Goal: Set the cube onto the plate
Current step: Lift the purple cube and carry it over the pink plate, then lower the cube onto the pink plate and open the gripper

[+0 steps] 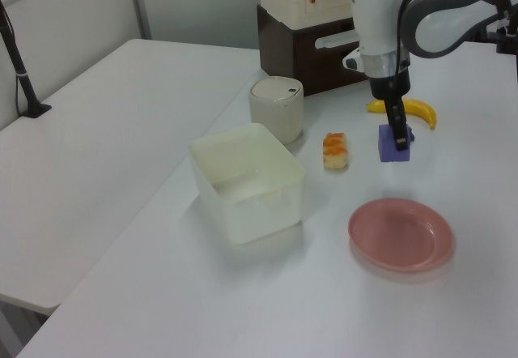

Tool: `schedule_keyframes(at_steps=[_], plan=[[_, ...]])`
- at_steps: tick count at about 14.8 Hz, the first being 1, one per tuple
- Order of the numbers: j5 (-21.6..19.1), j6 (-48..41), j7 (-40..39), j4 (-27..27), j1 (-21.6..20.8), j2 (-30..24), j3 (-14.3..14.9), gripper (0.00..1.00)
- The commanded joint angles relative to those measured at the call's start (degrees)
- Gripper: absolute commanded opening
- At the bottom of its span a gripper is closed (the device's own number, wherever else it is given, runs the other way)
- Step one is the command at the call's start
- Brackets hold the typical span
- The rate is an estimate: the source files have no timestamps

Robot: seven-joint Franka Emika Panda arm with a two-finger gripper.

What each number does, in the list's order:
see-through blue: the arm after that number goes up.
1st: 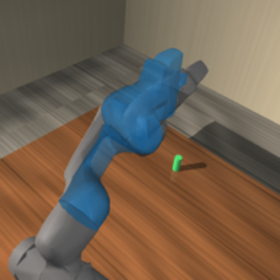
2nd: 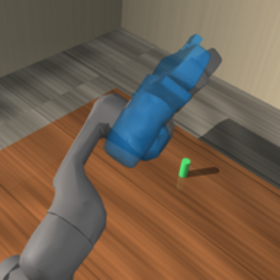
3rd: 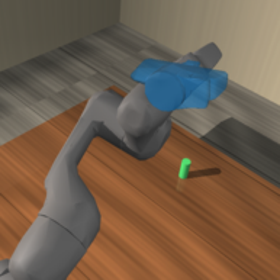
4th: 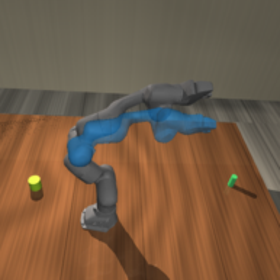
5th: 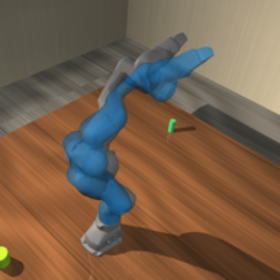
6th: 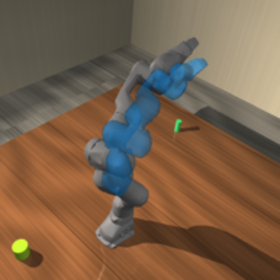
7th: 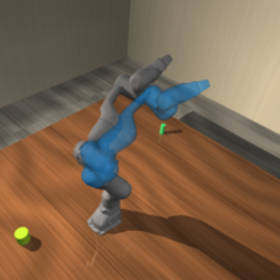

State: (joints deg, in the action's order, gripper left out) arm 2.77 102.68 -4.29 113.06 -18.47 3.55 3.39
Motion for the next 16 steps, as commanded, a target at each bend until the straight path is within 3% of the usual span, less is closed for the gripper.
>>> schedule_keyframes(at_steps=[1, 4, 10, 11, 14, 16], plan=[[0.48, -1.78, 7.18, 0.14, -9.46, -0.48, 0.48, 0.38], [0.48, -0.99, 9.83, 1.72, -15.18, 0.14, 0.48, 0.38], [0.30, 3.84, 9.83, 3.40, -18.62, 3.74, 0.48, 0.47], [0.30, 4.63, 9.83, 3.31, -18.62, 4.61, 0.48, 0.55], [0.65, 5.61, 9.74, 2.79, -18.27, 5.24, 0.56, 1.00], [0.74, 4.56, 9.39, 1.74, -17.84, 4.71, 0.57, 1.00]])
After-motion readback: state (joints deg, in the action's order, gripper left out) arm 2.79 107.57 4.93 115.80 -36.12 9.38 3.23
